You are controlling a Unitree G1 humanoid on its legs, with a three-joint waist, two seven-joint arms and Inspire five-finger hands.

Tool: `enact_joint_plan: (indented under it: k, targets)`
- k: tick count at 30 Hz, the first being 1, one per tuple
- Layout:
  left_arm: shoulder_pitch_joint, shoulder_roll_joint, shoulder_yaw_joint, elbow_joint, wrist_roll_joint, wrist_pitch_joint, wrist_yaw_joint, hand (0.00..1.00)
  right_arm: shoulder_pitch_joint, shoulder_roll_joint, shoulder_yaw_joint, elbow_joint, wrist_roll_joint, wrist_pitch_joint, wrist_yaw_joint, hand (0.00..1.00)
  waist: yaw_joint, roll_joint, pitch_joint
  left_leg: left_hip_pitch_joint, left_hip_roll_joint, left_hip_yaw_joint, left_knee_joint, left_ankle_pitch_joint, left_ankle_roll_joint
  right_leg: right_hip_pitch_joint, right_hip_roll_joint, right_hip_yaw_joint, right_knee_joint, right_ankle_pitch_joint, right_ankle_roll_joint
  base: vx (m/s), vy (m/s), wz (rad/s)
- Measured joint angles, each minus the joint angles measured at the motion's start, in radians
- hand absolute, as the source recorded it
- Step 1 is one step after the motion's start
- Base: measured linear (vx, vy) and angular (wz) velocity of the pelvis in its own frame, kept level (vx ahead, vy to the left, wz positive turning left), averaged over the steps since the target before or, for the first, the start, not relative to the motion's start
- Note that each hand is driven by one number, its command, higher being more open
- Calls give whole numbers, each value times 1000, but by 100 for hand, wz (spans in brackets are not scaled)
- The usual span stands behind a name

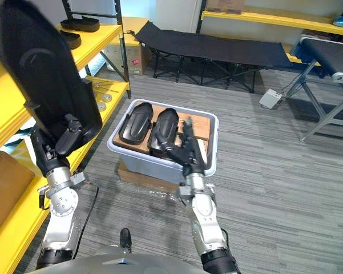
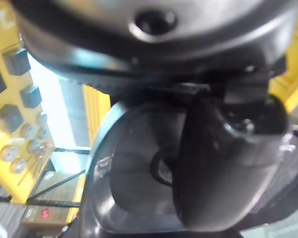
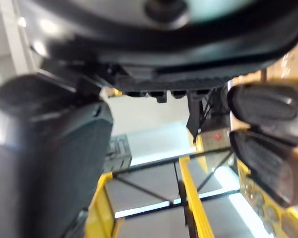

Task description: Walk over and take three plastic housings, then place them on the shelf

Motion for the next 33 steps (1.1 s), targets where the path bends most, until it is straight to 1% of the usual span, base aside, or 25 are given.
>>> enact_joint_plan:
  k: [3, 4, 6, 7, 8, 10, 11, 12, 13, 14, 16, 17, 18, 19, 20, 22, 24, 25, 26, 28, 30, 33]
  targets:
    - [67, -3, 27, -54, -62, -2, -69, 0, 50, -11, -75, 9, 28, 48, 83, 100, -7, 2, -1, 4, 7, 13, 0, -5, -5, -4, 1, 11, -3, 0, 0, 36, -6, -17]
    - [100, -3, 41, -85, -94, -2, -110, 0, 75, -21, -93, 13, 30, 60, 128, 100, -10, 5, -2, 4, 9, 16, 1, -6, -7, -4, 3, 13, -9, 1, -1, 47, -16, -14]
    - [144, -6, 68, -139, -143, -4, -164, 0, 98, -42, -87, 15, 46, 83, 206, 100, -9, 10, -3, 4, 12, 18, 2, -7, -9, -1, 10, 12, -20, 4, -4, 53, -14, -7]
    - [153, -7, 77, -151, -152, -4, -173, 0, 98, -45, -83, 16, 46, 89, 223, 100, -7, 12, -5, 4, 13, 16, 2, -7, -10, 1, 11, 10, -22, 4, -5, 61, -26, 6]
    - [159, -9, 95, -163, -163, -5, -190, 0, 98, -45, -77, 16, 45, 92, 245, 100, 4, 18, -8, 2, 12, 6, 3, -7, -11, 8, 15, -1, -29, 4, -5, 52, -30, 32]
    - [159, -11, 126, -168, -163, -6, -208, 0, 90, -44, -58, 18, 44, 95, 263, 100, 15, 24, -12, -2, 5, -35, 3, -4, -14, 33, 18, -45, -36, 5, -2, 42, -33, 55]
    - [159, -18, 152, -175, -163, -6, -215, 0, 79, -44, -38, 27, 44, 95, 264, 100, 32, 25, -14, -7, 0, -61, 3, -2, -17, 46, 21, -72, -36, 0, -4, 42, -43, 65]
    - [160, -27, 173, -185, -165, -6, -218, 0, 65, -44, -24, 40, 44, 96, 267, 100, 41, 26, -15, -17, -5, -88, 3, 2, -16, 53, 21, -101, -36, -5, -2, 27, -39, 89]
    - [162, -40, 202, -200, -165, -6, -222, 0, 46, -44, -13, 56, 43, 99, 274, 100, 62, 28, -17, -36, -11, -123, 3, 11, -14, 55, 21, -135, -33, -11, -4, 19, -34, 80]
    - [165, -46, 218, -207, -165, -7, -226, 0, 36, -44, -6, 63, 40, 99, 277, 100, 73, 28, -16, -44, -15, -141, 3, 16, -12, 57, 23, -153, -32, -14, -2, 3, -25, 92]
    - [203, -57, 274, -222, -185, -8, -236, 0, -2, -46, 24, 111, 22, 99, 281, 100, 104, 27, -17, -59, -28, -197, 3, 26, -7, 77, 24, -208, -29, -26, 0, 16, -35, 83]
    - [232, -60, 299, -222, -210, -11, -239, 0, -18, -46, 51, 134, 21, 99, 280, 100, 128, 25, -18, -59, -40, -221, 4, 29, -3, 90, 22, -228, -25, -34, 4, 29, -37, 62]
    - [245, -66, 311, -222, -217, -11, -239, 0, -25, -48, 56, 141, 17, 99, 280, 100, 140, 24, -18, -59, -44, -231, 4, 33, -1, 95, 21, -239, -20, -38, 4, 22, -27, 62]
    - [275, -83, 335, -222, -244, -19, -248, 0, -47, -56, 82, 152, -17, 99, 276, 100, 159, 23, -17, -61, -53, -253, 4, 35, 0, 102, 21, -253, -12, -44, 0, 3, -12, 59]
    - [294, -96, 352, -222, -265, -22, -254, 0, -68, -60, 107, 159, -18, 99, 272, 100, 178, 19, -18, -67, -60, -272, 4, 38, -1, 107, 19, -267, -10, -50, 1, -22, 3, 55]
    - [326, -113, 369, -222, -356, -34, -289, 0, -108, -63, 137, 161, -16, 99, 274, 100, 199, 16, -16, -71, -61, -287, 3, 34, -7, 107, 18, -271, 4, -63, -2, -52, 15, 31]
    - [360, -134, 376, -222, -451, -54, -329, 0, -148, -61, 168, 161, -14, 99, 277, 100, 209, 10, -18, -68, -60, -300, 0, 39, -12, 106, 16, -277, 26, -85, -8, -92, 8, 18]
    - [361, -135, 376, -222, -452, -55, -331, 0, -151, -60, 170, 161, -14, 99, 278, 100, 211, 9, -18, -68, -58, -302, 0, 40, -13, 106, 16, -277, 27, -86, -7, -99, 4, 9]
    - [365, -135, 375, -222, -455, -60, -350, 0, -160, -57, 178, 161, -14, 100, 278, 100, 219, 5, -20, -68, -56, -306, 0, 43, -17, 104, 18, -278, 38, -94, -2, -102, -1, 9]
    - [377, -135, 372, -231, -486, -65, -384, 0, -166, -50, 194, 161, -14, 105, 280, 100, 220, 7, -19, -69, -57, -317, 0, 43, -17, 104, 21, -287, 51, -101, -3, -117, -5, 14]
    - [385, -134, 358, -241, -488, -65, -429, 0, -166, -46, 211, 159, -14, 131, 279, 100, 217, 3, -22, -80, -57, -315, 0, 44, -18, 114, 35, -327, 56, -107, 2, -95, -25, 42]
    - [367, -131, 327, -240, -482, -60, -476, 0, -166, -66, 207, 152, -15, 143, 259, 100, 191, 6, -19, -114, -62, -282, 2, 26, -8, 130, 37, -419, 51, -106, 0, -81, 10, 92]
